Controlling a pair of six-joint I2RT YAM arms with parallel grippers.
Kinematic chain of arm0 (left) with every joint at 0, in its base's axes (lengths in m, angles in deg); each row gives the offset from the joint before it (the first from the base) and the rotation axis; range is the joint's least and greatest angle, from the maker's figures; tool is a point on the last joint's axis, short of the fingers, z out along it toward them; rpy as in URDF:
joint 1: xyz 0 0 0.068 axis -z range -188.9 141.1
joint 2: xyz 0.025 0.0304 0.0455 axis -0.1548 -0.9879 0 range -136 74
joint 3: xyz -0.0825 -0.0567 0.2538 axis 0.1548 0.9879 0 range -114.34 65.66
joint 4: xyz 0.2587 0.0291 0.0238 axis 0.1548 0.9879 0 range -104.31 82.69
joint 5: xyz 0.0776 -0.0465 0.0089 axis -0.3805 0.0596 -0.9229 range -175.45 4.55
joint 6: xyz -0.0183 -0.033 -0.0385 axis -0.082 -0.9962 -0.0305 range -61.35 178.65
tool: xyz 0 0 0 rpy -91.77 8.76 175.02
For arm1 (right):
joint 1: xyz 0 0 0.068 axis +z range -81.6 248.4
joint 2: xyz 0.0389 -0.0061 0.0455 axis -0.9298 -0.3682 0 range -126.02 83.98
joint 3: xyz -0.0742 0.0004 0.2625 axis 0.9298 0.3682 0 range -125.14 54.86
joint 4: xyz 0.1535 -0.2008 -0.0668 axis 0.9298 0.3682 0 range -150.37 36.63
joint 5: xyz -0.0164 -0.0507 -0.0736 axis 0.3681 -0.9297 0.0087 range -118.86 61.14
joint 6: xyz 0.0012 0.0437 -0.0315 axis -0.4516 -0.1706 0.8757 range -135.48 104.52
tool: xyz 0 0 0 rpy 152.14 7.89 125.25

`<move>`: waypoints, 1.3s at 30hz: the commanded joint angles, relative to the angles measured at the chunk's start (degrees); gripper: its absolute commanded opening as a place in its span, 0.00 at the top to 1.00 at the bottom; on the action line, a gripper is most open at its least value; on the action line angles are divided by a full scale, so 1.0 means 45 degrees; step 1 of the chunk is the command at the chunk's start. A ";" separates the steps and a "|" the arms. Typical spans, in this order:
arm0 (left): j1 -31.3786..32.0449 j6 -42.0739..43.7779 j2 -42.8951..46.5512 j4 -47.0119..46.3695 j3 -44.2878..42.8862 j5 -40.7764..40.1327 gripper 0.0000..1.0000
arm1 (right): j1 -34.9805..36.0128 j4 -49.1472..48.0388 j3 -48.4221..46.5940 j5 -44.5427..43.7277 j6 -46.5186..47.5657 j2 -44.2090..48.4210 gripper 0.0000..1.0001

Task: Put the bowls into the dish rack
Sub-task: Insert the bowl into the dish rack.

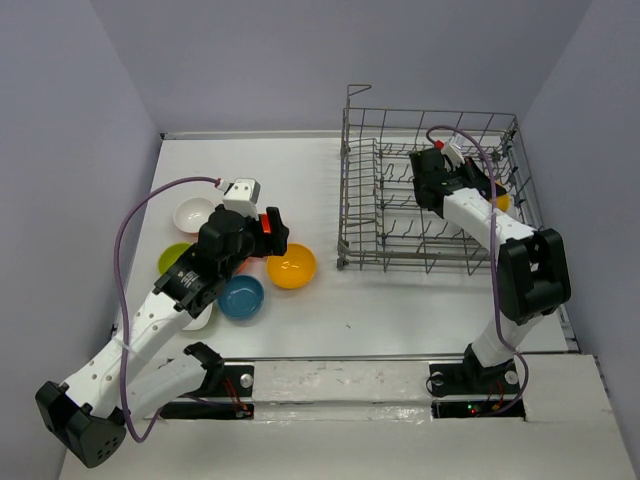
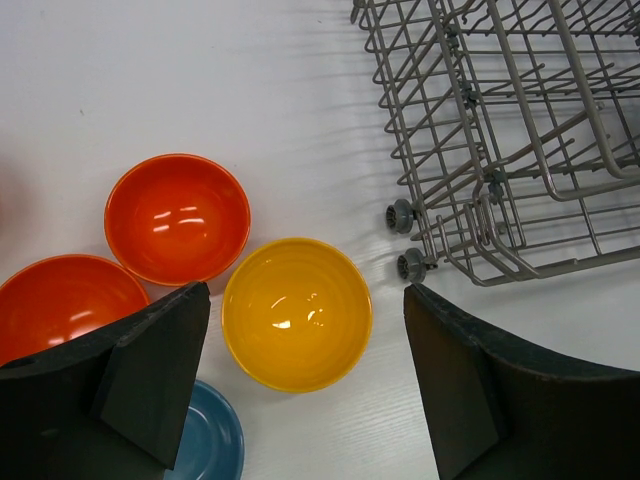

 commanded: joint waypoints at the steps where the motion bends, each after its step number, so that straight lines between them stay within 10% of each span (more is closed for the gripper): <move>1: -0.0058 0.0232 0.0072 -0.0458 0.0150 0.0097 0.12 | -0.0079 -0.0439 -0.0289 -0.2299 -0.0317 -0.0103 0.99; 39: -0.0039 0.0212 -0.0045 -0.0458 0.0189 0.0176 0.12 | 0.0663 -0.2197 0.0844 -0.2104 0.1362 0.0034 0.99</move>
